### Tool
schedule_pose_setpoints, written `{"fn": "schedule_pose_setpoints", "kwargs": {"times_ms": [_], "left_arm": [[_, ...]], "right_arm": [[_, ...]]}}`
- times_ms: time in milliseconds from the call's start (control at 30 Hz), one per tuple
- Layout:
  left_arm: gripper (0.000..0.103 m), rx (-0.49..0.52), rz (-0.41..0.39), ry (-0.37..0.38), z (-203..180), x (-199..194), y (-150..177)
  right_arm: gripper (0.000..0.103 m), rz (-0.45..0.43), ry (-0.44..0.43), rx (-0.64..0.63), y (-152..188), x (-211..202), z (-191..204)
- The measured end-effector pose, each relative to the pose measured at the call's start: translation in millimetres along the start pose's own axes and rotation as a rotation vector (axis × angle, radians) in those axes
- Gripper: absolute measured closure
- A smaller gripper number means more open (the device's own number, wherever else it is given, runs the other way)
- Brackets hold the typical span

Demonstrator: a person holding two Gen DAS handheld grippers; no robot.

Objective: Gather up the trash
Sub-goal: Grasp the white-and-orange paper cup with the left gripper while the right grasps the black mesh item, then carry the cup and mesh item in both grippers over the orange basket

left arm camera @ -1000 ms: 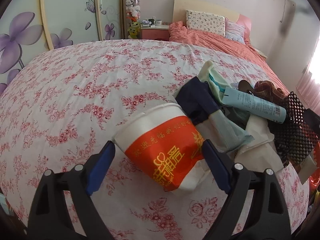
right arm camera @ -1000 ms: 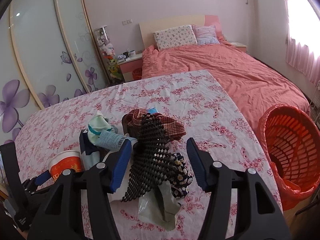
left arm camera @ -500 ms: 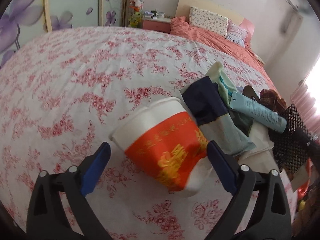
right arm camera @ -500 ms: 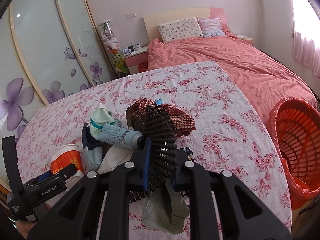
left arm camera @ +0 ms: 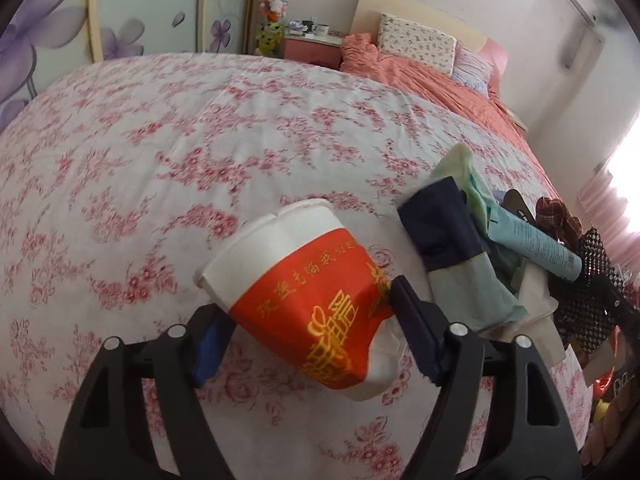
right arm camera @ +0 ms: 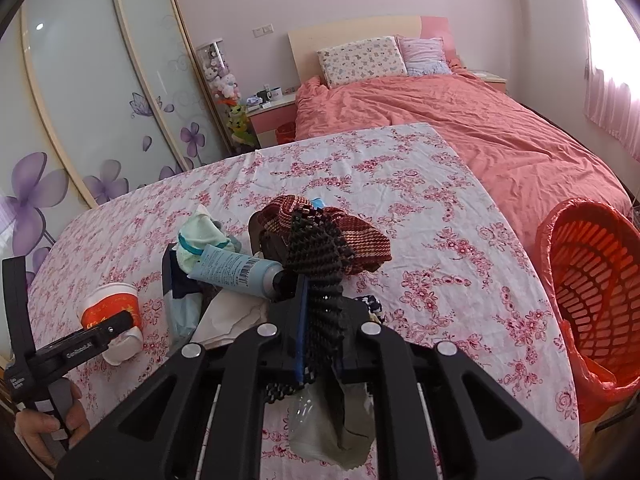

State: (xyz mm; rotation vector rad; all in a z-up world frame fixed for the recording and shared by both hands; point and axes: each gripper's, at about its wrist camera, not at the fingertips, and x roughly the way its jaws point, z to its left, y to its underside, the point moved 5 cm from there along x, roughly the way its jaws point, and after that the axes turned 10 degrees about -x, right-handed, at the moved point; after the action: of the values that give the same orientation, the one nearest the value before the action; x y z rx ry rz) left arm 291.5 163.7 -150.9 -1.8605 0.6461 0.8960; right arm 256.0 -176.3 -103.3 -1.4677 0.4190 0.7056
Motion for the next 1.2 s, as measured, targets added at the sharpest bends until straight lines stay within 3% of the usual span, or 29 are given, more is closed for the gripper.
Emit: {"fn": "schedule_pose_setpoints", "kwargs": {"times_ms": [67,167,200,267,367,733,1033,1200], "left_arm": [[0.016,-0.010,-0.007,-0.015,2,-1,2],[0.020,-0.017,-0.011,-0.024,-2,1,1],[0.025,-0.015,-0.014,-0.020,-3,2,0],[0.055,0.003,-0.009,0.006,-8,6,-2],[0.069,0.027,-0.004,0.014,-11,11,-6],[0.069,0.113,-0.068,-0.008,-21,-9,-16],[0.069,0.165,-0.134,0.030,-55,-50,-24],[0.069,0.175,-0.125,0.035,-63,-54,-14]], "right_arm": [[0.093,0.001,-0.002,0.001,0,0,0],[0.093,0.000,-0.001,-0.001,0,0,1],[0.095,0.000,-0.001,-0.004,0,-1,1],[0.097,-0.001,-0.007,-0.006,0,-1,1],[0.097,-0.005,-0.018,0.003,-2,-3,1],[0.098,-0.063,-0.082,0.043,-19,-20,-6],[0.098,-0.149,-0.105,0.049,-41,-44,-12],[0.098,-0.060,-0.089,0.034,-20,-13,-19]]}}
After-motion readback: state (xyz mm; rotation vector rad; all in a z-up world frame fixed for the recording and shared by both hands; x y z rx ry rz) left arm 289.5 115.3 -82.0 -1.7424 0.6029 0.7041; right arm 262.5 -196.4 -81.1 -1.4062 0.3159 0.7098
